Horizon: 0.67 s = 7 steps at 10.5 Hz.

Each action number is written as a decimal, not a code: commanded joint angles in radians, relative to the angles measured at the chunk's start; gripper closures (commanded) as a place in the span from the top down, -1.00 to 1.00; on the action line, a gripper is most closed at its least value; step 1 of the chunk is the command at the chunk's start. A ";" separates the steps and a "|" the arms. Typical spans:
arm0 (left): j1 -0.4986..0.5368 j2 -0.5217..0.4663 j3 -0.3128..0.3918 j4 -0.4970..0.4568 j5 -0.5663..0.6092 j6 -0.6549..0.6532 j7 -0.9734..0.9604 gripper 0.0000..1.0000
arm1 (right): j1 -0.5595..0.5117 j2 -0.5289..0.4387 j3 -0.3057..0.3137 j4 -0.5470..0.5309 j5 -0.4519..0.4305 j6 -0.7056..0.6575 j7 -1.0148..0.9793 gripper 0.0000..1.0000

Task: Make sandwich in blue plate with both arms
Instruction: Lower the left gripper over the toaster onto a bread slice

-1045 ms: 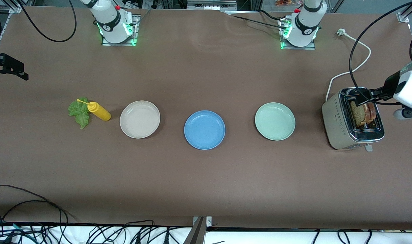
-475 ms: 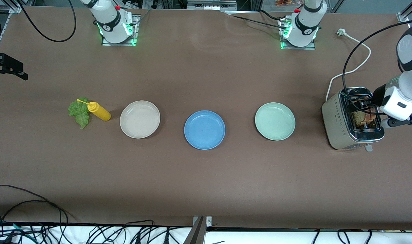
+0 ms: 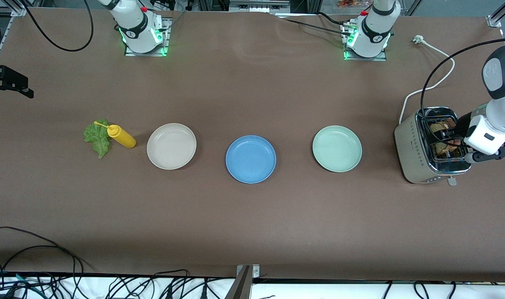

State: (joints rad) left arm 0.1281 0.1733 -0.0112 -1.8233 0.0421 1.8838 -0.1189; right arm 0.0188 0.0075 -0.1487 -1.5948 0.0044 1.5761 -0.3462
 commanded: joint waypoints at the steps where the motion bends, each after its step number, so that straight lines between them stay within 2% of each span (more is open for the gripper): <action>1: 0.010 0.021 0.010 -0.002 0.027 0.014 0.039 1.00 | -0.005 0.000 0.001 0.019 0.020 -0.024 -0.011 1.00; 7: 0.021 0.051 0.022 -0.017 0.027 0.021 0.071 1.00 | -0.005 0.000 0.001 0.019 0.019 -0.024 -0.016 1.00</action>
State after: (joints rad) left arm 0.1354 0.2251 0.0135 -1.8268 0.0421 1.8916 -0.0711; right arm 0.0189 0.0075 -0.1485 -1.5948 0.0044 1.5746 -0.3467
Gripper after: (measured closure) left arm 0.000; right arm 0.000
